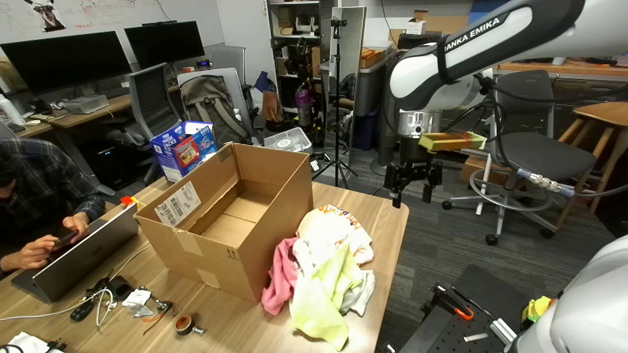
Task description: Pick up three cloths from the table and put them in the box.
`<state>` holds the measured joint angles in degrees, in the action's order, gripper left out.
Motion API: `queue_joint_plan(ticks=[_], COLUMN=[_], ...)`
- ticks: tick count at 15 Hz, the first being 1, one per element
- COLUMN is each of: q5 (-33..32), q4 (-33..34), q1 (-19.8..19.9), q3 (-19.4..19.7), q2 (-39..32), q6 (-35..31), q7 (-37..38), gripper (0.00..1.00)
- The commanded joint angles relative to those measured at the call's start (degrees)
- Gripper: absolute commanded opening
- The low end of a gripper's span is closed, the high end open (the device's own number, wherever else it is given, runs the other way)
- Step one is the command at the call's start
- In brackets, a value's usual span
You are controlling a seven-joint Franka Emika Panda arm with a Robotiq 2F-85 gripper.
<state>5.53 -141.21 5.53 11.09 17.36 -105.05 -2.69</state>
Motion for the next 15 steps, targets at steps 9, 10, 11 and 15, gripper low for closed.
queue_joint_plan(ticks=[9, 10, 11, 15], q5=[1.2, 2.0, 3.3, 9.2], q4=[-0.9, -1.0, -1.1, -1.9], q1=[-1.2, -1.3, -1.4, -1.9], q3=[-1.9, -1.7, -1.6, -1.9], q2=[-4.9, -5.7, -6.8, -10.1], q6=[-4.0, -4.9, -6.2, -10.8], q7=[-13.0, -14.9, -17.1, -25.4], gripper=[1.00, 1.00, 1.00, 1.00])
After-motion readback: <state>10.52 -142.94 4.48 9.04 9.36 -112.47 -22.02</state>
